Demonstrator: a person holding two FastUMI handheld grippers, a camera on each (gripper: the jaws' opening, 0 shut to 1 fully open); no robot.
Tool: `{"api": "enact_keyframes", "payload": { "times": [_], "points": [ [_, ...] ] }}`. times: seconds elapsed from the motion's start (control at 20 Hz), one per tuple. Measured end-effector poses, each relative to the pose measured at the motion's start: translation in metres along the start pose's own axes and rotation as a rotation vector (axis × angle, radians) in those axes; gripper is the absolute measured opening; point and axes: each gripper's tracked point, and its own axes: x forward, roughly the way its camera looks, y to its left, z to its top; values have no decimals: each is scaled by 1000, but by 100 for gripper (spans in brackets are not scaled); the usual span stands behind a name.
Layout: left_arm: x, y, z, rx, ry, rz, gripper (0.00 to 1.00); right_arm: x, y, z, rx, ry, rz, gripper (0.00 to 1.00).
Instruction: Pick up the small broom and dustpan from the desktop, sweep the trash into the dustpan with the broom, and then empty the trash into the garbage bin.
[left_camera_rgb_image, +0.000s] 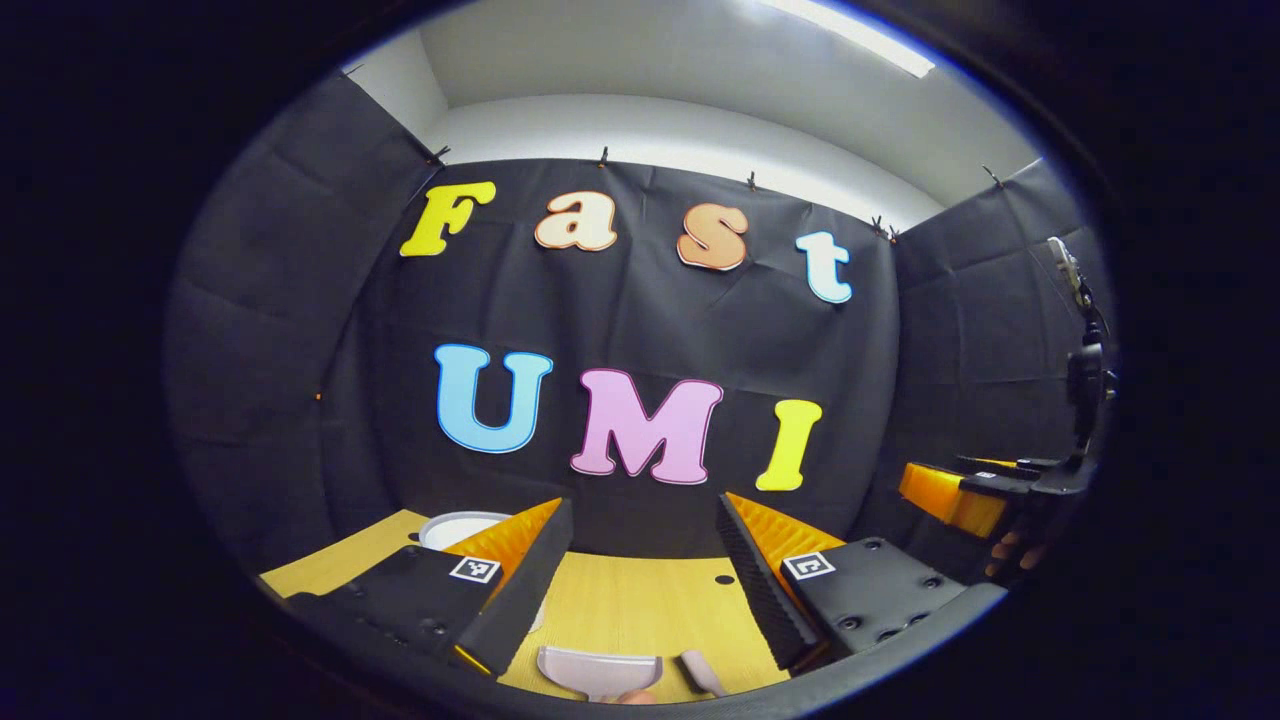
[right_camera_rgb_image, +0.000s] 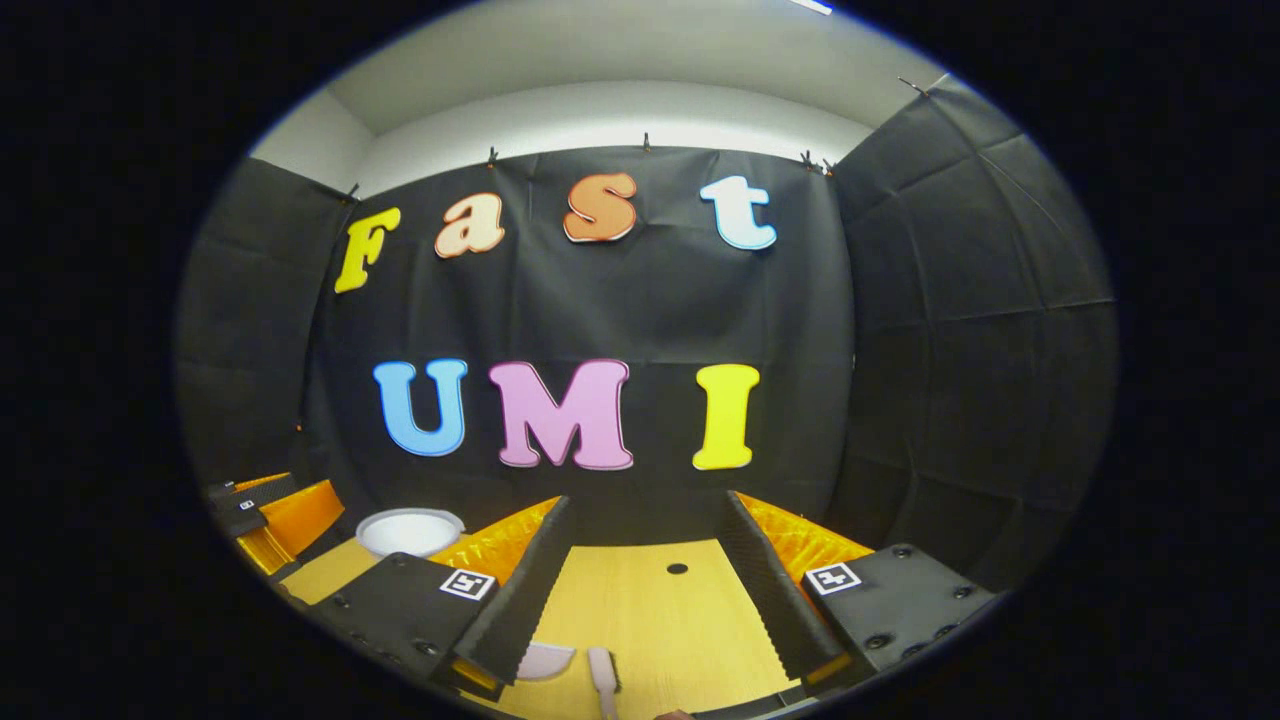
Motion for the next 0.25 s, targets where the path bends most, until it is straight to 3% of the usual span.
{"api": "enact_keyframes", "payload": {
  "times": [0.05,0.25],
  "points": [
    [-1,1,2,5,-14,22,85,1,0,6,-11,-20,17,89],
    [-6,4,4,7,-18,85,85,11,2,26,-80,-85,76,91]
  ]
}}
